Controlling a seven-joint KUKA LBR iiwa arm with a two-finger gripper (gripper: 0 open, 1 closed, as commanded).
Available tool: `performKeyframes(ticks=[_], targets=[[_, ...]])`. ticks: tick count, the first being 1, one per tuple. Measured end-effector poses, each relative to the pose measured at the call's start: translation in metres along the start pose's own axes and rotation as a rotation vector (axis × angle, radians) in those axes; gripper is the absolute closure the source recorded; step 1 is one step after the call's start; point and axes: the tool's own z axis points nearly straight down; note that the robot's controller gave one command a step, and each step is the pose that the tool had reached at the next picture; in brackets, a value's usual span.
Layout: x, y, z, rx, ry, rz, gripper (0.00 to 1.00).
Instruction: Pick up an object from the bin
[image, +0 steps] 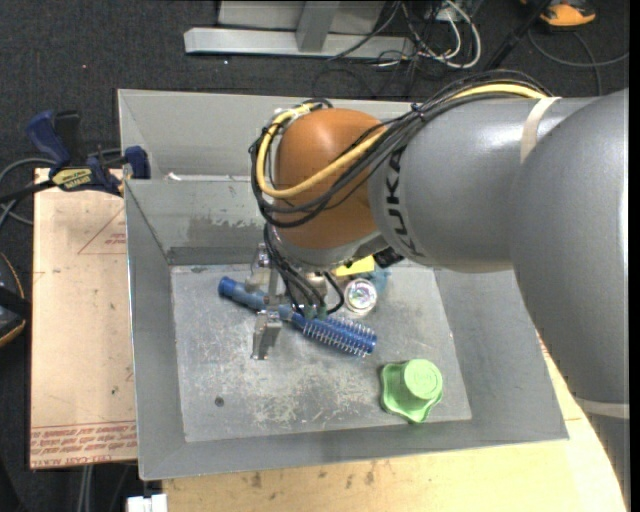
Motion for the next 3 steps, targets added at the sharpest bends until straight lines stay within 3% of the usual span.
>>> performKeyframes(ticks=[1,3], targets=[[-0.0301,-0.078,0.0946,-0.009,-0.014,0.074,0.0],[-0.0339,-0.0745,0.088,-0.003,-0.012,0.073,0.0]])
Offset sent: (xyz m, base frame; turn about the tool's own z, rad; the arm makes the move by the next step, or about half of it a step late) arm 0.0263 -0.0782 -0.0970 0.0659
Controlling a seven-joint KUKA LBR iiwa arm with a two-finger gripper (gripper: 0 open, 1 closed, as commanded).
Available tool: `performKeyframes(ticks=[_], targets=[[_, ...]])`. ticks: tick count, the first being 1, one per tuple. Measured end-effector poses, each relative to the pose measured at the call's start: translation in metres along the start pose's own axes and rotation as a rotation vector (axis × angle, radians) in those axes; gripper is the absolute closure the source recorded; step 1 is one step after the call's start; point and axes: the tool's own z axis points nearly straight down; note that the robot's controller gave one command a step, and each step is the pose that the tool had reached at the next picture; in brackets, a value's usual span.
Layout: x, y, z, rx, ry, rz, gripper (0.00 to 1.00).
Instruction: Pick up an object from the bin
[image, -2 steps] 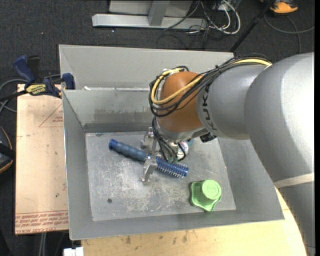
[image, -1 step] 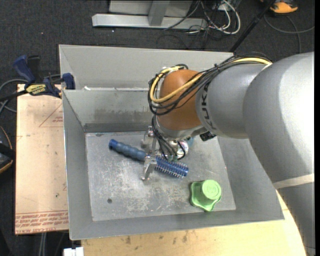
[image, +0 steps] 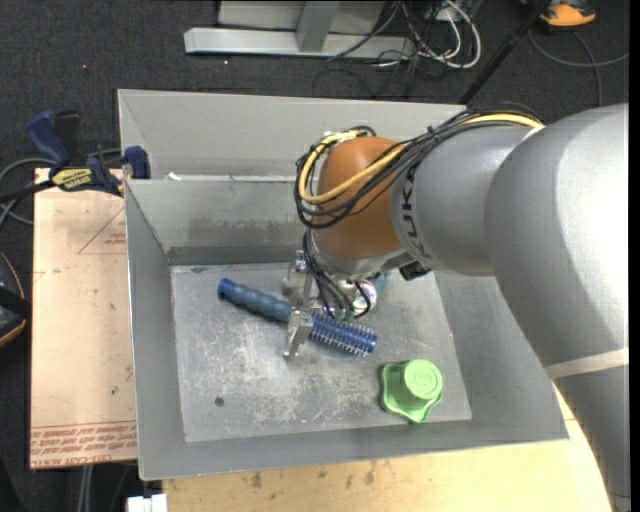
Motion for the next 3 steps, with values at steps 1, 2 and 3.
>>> performKeyframes(ticks=[1,2,3], targets=[[-0.0013,0.0008,-0.0014,0.001,0.0,0.001,0.0],[0.0028,-0.0022,0.0016,-0.006,-0.01,0.091,0.0],[0.0015,-0.0029,0.0001,-0.006,-0.013,0.094,1.0]])
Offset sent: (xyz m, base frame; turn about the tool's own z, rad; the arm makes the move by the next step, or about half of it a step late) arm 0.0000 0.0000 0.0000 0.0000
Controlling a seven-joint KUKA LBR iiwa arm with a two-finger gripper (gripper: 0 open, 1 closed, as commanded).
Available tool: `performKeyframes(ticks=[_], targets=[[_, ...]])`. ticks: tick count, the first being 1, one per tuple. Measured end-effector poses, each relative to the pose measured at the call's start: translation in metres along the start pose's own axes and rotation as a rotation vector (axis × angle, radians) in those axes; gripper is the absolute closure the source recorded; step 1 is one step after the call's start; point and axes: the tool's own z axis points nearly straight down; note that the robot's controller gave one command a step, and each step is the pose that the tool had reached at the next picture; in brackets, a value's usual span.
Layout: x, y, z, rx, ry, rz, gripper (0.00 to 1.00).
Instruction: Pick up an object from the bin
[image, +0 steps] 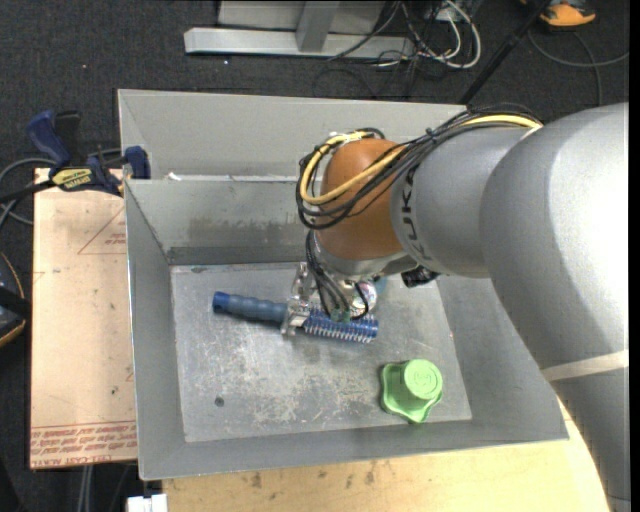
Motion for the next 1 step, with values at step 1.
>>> performKeyframes(ticks=[1], targets=[[-0.0039,0.002,-0.1154,0.006,0.008,-0.002,1.0]])
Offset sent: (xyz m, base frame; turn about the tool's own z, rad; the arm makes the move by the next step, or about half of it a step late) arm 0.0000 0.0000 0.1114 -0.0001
